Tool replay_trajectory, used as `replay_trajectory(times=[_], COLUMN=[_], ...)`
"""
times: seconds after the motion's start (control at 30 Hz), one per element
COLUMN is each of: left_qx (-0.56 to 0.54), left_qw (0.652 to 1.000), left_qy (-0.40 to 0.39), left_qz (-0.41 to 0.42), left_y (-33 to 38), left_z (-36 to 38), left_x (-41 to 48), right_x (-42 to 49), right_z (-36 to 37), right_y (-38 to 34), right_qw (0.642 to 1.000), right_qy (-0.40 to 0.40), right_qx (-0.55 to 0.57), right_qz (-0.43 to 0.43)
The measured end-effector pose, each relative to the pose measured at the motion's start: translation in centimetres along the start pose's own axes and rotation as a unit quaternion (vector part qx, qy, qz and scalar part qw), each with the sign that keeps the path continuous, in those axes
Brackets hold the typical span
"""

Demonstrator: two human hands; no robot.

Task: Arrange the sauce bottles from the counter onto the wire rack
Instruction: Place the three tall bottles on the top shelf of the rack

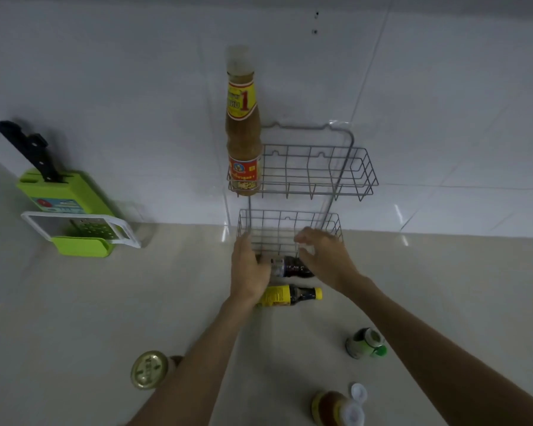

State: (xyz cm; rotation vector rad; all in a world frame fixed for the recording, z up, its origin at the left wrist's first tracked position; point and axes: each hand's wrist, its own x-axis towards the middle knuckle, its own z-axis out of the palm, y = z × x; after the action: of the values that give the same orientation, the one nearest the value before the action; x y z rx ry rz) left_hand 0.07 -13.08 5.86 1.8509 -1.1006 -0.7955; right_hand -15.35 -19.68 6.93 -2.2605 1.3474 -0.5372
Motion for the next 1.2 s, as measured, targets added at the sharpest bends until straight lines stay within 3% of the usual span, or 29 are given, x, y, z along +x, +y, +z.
replay_trajectory(times=[0.1,0.23,0.33,0.57,0.67,0.83,1.0,1.03,1.1,1.17,1.2], left_qx=[0.144,0.338,0.367,0.317,0.273,0.220,0.091,0.068,0.021,-0.025,-0.043], left_qw=[0.980,0.899,0.889,0.920,0.942,0.964,0.986,0.988,0.991,0.992,0.991], left_qy=[-0.133,-0.277,-0.264,-0.215,-0.179,-0.110,-0.063,-0.059,-0.043,-0.015,-0.005], left_qz=[0.041,0.039,0.078,0.078,0.078,0.101,0.127,0.124,0.123,0.123,0.126], left_y=[-3.3,-6.1,-7.6,-8.5,-8.1,-6.4,-2.5,-1.5,-0.1,1.3,2.1], left_z=[2.2,3.1,3.5,4.0,3.8,1.9,-1.2,-1.7,-2.3,-2.6,-2.8], left_x=[0.1,0.2,0.0,-0.8,-1.2,-0.8,-1.4,-1.8,-2.7,-3.6,-4.0], right_x=[-0.8,-0.3,0.5,-0.1,-1.1,-2.1,-1.8,-1.7,-1.9,-2.6,-3.0], right_z=[2.4,4.9,6.2,6.1,5.1,0.8,-5.3,-6.1,-7.1,-7.9,-8.4], right_y=[3.5,5.0,5.5,6.4,6.0,4.7,1.9,1.2,-0.6,-2.7,-3.9], right_qw=[0.987,0.968,0.958,0.963,0.975,0.958,0.895,0.891,0.921,0.955,0.952], right_qy=[-0.109,-0.167,-0.165,-0.161,-0.089,0.031,0.115,0.134,0.187,0.229,0.200], right_qx=[-0.058,-0.148,-0.195,-0.191,-0.201,-0.236,-0.265,-0.258,-0.168,0.056,0.193], right_qz=[0.103,0.119,0.127,0.102,0.045,-0.160,-0.341,-0.348,-0.297,-0.182,-0.127])
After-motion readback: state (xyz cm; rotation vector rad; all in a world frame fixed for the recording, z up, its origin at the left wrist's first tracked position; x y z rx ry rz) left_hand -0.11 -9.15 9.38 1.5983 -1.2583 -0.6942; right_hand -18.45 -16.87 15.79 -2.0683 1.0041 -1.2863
